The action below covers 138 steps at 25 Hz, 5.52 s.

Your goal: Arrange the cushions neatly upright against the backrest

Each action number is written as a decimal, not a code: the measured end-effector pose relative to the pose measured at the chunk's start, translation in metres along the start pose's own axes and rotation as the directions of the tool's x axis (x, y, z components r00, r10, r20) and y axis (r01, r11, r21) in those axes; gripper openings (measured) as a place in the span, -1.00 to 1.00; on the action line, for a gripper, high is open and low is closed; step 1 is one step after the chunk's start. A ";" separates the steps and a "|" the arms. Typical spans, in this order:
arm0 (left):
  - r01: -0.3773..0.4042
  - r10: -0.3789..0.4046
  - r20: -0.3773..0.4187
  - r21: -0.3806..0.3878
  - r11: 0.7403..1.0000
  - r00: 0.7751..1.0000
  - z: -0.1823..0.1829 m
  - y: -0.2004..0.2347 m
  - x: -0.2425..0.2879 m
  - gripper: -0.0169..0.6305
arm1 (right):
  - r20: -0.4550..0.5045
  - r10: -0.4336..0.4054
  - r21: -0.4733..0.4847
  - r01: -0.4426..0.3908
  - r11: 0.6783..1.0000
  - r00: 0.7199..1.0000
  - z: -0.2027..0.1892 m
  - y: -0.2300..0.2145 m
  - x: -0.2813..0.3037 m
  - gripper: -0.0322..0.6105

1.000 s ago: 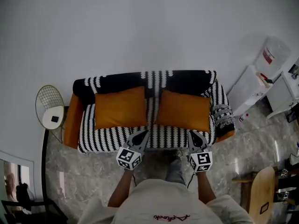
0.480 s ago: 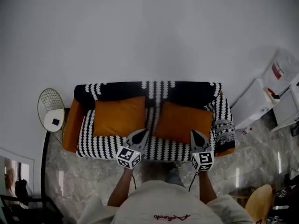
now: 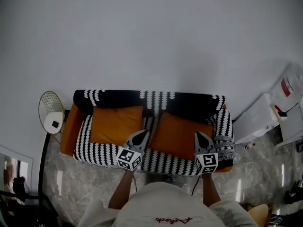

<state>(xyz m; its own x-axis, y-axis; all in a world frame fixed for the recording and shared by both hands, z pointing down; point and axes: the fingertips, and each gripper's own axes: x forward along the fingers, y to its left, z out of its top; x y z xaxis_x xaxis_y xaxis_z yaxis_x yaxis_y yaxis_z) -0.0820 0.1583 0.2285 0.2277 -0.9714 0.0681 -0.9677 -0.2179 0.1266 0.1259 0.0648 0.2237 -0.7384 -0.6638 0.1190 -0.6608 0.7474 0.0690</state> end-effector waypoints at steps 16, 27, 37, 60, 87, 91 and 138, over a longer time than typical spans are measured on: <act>-0.013 0.013 -0.054 0.007 1.000 0.998 -0.010 -0.005 0.109 -0.85 | -0.045 -0.016 0.019 0.017 1.000 0.999 -0.029 -0.116 0.037 -0.81; -0.020 0.020 -0.114 0.002 1.000 0.993 -0.030 0.027 0.135 -0.85 | -0.095 -0.038 0.038 0.042 0.998 0.995 -0.053 -0.130 0.058 -0.81; 0.116 -0.117 -0.165 -0.016 0.993 0.979 -0.046 0.014 0.179 -0.85 | -0.137 -0.173 0.059 0.182 0.981 0.975 -0.069 -0.153 0.033 -0.81; 0.308 -0.318 -0.298 -0.082 0.948 0.900 -0.113 -0.045 0.233 -0.85 | -0.287 -0.386 0.114 0.431 0.895 0.877 -0.140 -0.194 -0.064 -0.81; 0.061 -0.205 -0.545 -0.270 0.961 0.813 -0.360 0.056 0.187 -0.85 | -0.591 -0.177 0.282 0.407 0.869 0.787 -0.385 -0.135 -0.026 -0.81; 0.005 -0.221 -0.604 -0.338 0.941 0.766 -0.397 0.069 0.199 -0.13 | -0.602 -0.116 0.443 0.451 0.775 0.790 -0.419 -0.144 -0.010 -0.06; 0.035 -0.332 -0.696 -0.404 0.914 0.637 -0.464 0.102 0.252 -0.43 | -0.702 0.154 0.525 0.360 0.771 0.696 -0.510 -0.191 0.060 -0.44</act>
<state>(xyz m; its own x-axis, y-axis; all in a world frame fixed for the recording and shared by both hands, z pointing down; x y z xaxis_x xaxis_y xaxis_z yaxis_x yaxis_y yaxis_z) -0.0736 -0.0648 0.7181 0.5413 -0.4803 0.6902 -0.8330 -0.1945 0.5179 0.2766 -0.1036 0.7225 -0.5205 -0.3275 0.7886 -0.8460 0.3227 -0.4244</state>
